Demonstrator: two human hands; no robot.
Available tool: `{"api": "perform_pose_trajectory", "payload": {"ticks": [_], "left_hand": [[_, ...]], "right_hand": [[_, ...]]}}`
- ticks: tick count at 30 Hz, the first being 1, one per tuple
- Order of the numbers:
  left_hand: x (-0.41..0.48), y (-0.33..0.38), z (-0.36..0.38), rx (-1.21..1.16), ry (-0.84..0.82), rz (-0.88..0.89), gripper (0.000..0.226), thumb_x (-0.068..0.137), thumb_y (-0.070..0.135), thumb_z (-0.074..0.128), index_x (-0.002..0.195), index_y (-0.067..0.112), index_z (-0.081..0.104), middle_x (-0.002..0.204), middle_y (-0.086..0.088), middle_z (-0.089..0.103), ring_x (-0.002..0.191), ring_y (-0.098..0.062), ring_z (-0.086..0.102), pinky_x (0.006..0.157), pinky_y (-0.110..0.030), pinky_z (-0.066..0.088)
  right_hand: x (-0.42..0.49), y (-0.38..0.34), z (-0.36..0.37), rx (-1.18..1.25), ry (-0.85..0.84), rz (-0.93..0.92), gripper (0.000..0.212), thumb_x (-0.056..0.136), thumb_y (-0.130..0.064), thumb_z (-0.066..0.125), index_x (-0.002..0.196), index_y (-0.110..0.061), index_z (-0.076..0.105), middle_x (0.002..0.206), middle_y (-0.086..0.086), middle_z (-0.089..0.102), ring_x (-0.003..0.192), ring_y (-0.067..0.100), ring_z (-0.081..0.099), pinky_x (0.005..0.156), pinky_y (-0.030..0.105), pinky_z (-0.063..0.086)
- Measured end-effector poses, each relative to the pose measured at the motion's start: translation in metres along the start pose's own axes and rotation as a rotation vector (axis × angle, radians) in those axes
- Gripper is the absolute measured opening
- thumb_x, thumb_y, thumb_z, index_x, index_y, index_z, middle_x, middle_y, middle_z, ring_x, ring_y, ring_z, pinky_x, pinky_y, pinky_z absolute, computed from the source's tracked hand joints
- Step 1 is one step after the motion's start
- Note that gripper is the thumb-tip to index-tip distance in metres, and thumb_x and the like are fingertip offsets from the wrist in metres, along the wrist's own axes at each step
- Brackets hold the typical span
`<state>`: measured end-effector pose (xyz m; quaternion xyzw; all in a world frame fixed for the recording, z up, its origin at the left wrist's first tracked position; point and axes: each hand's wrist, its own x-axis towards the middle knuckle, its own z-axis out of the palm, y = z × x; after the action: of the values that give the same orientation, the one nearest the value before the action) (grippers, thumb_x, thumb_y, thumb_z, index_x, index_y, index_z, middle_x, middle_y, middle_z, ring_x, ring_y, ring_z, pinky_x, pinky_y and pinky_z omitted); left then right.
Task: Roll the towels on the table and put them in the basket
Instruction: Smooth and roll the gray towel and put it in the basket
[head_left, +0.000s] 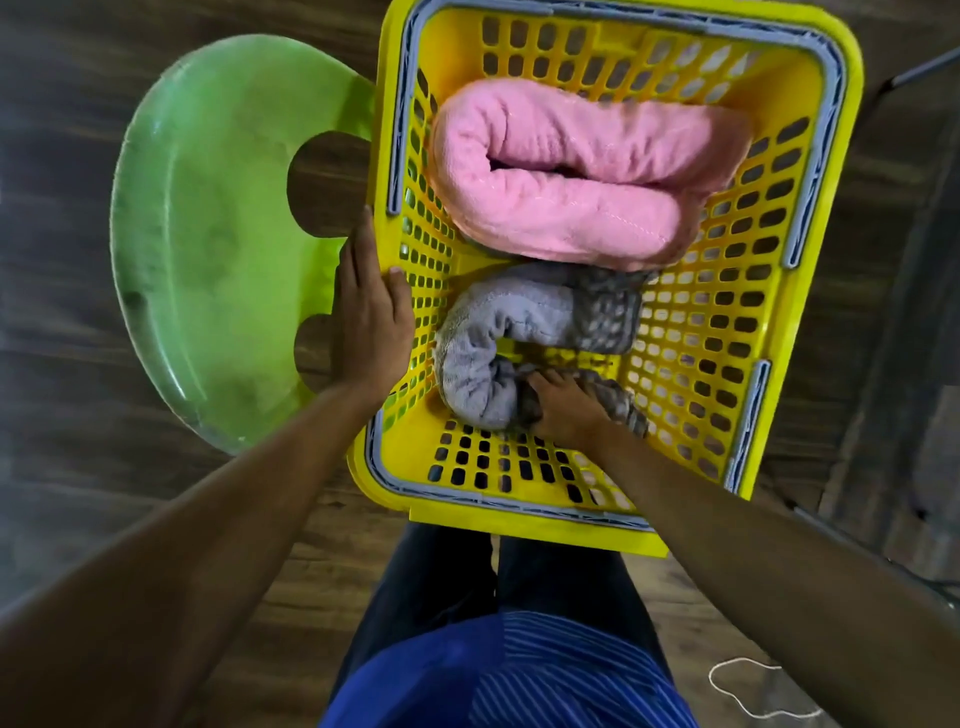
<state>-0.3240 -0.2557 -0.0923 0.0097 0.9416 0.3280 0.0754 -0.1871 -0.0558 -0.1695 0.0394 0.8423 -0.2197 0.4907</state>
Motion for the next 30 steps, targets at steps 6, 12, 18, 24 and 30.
{"api": "perform_pose_trajectory", "payload": {"ticks": [6, 12, 18, 24, 30], "left_hand": [[0.0, -0.002, 0.001, -0.009, 0.005, 0.009, 0.055, 0.1, 0.017, 0.035, 0.152, 0.012, 0.02, 0.151, -0.015, 0.034, 0.136, -0.027, 0.036, 0.107, -0.03, 0.032], [0.001, -0.002, 0.001, -0.008, -0.001, 0.018, 0.056, 0.099, 0.018, 0.034, 0.153, 0.01, 0.02, 0.151, -0.016, 0.034, 0.136, -0.027, 0.037, 0.107, -0.034, 0.035], [0.002, -0.004, 0.002, -0.014, 0.002, 0.016, 0.056, 0.099, 0.02, 0.033, 0.152, 0.011, 0.021, 0.15, -0.015, 0.035, 0.135, -0.027, 0.039, 0.105, -0.037, 0.039], [0.002, -0.004, 0.003, -0.016, 0.002, 0.029, 0.056, 0.099, 0.023, 0.031, 0.152, 0.009, 0.021, 0.15, -0.016, 0.036, 0.135, -0.029, 0.04, 0.103, -0.044, 0.042], [0.002, -0.003, 0.003, -0.03, -0.006, 0.027, 0.057, 0.098, 0.023, 0.031, 0.152, 0.009, 0.022, 0.149, -0.016, 0.036, 0.133, -0.029, 0.041, 0.101, -0.044, 0.044]], "right_hand": [[0.022, 0.003, 0.007, -0.045, 0.001, 0.004, 0.089, 0.076, -0.051, 0.071, 0.147, -0.017, 0.029, 0.148, 0.008, 0.039, 0.137, 0.033, 0.033, 0.113, 0.058, 0.022], [0.012, 0.006, -0.008, -0.237, 0.484, -0.052, 0.056, 0.073, -0.018, 0.065, 0.127, -0.015, 0.05, 0.127, 0.013, 0.048, 0.117, 0.035, 0.043, 0.096, 0.048, 0.035], [0.049, 0.023, -0.032, -0.128, 0.485, -0.042, 0.09, 0.073, -0.012, 0.061, 0.152, -0.013, 0.018, 0.153, 0.013, 0.024, 0.139, 0.033, 0.023, 0.113, 0.049, 0.024], [0.071, 0.022, -0.052, -0.205, 0.397, -0.026, 0.08, 0.075, -0.028, 0.067, 0.143, -0.005, 0.033, 0.134, 0.017, 0.045, 0.122, 0.036, 0.039, 0.105, 0.048, 0.031], [0.043, 0.032, -0.039, -0.225, 0.329, -0.255, 0.09, 0.053, -0.071, 0.07, 0.121, -0.014, 0.054, 0.129, 0.012, 0.043, 0.122, 0.033, 0.037, 0.101, 0.047, 0.04]]}}
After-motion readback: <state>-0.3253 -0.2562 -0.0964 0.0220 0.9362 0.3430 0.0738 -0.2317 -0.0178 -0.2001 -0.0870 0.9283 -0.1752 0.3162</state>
